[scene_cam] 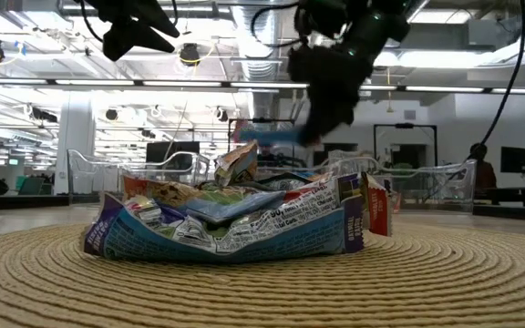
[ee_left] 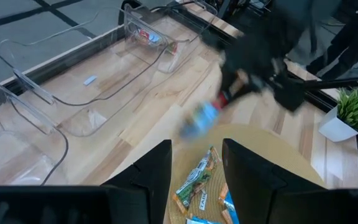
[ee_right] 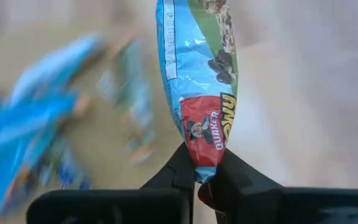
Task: Pick and place Granola Bars by type
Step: Put the red granola bar into the right transparent bin
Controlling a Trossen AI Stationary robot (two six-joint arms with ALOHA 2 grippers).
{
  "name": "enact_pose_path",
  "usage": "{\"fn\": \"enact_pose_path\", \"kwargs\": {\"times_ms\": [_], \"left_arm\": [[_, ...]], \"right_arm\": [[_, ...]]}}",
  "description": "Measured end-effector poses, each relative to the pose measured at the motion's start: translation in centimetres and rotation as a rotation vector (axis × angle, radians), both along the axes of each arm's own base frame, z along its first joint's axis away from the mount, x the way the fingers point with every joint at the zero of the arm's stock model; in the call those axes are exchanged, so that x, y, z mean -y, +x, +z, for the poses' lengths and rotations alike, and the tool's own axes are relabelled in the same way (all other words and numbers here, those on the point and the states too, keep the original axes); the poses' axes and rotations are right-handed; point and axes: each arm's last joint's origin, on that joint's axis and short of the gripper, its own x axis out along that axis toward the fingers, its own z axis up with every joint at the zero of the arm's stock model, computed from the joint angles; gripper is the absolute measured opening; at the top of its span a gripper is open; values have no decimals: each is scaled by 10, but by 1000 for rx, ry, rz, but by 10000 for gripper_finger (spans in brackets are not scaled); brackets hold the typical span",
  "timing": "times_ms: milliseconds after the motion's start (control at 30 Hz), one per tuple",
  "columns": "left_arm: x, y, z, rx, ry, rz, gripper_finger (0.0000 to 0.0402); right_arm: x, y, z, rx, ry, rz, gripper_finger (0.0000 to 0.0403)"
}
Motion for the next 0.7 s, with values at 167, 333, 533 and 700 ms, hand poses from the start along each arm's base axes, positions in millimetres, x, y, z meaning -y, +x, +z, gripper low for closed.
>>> {"fn": "enact_pose_path", "kwargs": {"times_ms": [167, 333, 533, 700], "left_arm": [[0, 1, 2, 7, 39, -28, 135], [-1, 3, 7, 43, 141, -27, 135], [-5, 5, 15, 86, 247, 35, 135], [-7, 5, 15, 76, 266, 18, 135]], "right_arm": [[38, -23, 31, 79, -20, -375, 29], [64, -59, 47, 22, -95, -656, 26], [81, -89, 49, -117, -105, -786, 16], [95, -97, 39, -206, -77, -884, 31]]}}
